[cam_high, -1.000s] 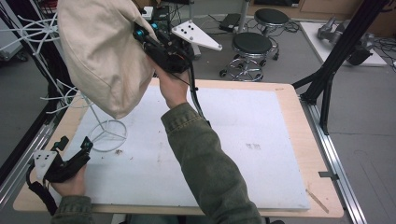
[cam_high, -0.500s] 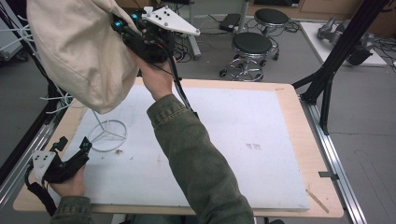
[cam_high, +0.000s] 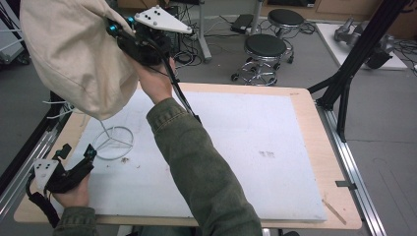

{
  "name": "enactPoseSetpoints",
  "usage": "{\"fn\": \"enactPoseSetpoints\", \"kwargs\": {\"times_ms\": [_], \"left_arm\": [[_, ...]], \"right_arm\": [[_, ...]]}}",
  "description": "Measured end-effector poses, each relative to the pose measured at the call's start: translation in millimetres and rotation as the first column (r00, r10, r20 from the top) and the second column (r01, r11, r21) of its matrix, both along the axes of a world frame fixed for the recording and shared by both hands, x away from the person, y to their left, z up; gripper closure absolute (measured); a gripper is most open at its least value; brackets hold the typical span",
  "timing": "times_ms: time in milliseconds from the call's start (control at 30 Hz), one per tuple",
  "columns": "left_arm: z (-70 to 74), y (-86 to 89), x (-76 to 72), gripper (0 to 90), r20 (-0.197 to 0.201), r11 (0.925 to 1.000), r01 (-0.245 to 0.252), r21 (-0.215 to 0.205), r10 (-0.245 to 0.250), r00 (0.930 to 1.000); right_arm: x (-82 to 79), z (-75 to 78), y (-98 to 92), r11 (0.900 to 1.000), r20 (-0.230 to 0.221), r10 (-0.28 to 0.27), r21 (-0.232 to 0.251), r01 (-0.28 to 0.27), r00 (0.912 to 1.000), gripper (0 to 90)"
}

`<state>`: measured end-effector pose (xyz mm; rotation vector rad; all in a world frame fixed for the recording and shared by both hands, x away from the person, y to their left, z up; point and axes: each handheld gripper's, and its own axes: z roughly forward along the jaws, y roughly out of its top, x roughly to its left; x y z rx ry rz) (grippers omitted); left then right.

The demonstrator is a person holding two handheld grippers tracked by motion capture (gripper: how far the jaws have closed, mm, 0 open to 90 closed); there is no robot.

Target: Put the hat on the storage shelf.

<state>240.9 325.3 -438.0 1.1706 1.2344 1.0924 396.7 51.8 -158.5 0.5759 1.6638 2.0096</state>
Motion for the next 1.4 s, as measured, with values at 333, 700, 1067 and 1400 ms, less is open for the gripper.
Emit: {"fn": "enactPoseSetpoints", "kwargs": {"times_ms": [333, 700, 1067, 1400], "left_arm": [[-0.5, -0.1, 0.5, 25.0, -0.001, 1.0000, 0.000, 0.000, 0.000, 1.0000], [-0.4, -1.1, 0.7, 25.0, 0.002, 1.0000, 0.003, 0.002, -0.003, 1.0000], [-0.5, -1.7, 0.7, 25.1, 0.003, 1.0000, 0.005, -0.007, -0.005, 1.0000], [-1.0, -0.6, 0.1, 25.1, 0.001, 0.9997, 0.002, -0.023, -0.001, 1.0000]], "right_arm": [[1.4, -21.4, 9.0, 0.997, -0.001, 0.003, -0.078, -0.003, 1.0000, 74.8], [6.6, -29.7, 4.9, 0.999, -0.027, 0.017, -0.044, -0.018, 0.9995, 72.9], [7.6, -33.4, 3.8, 0.999, -0.050, 0.031, -0.013, -0.032, 0.9983, 56.7], [4.4, -34.6, 2.2, 1.000, -0.046, 0.030, 0.005, -0.030, 0.9985, 38.4]]}}
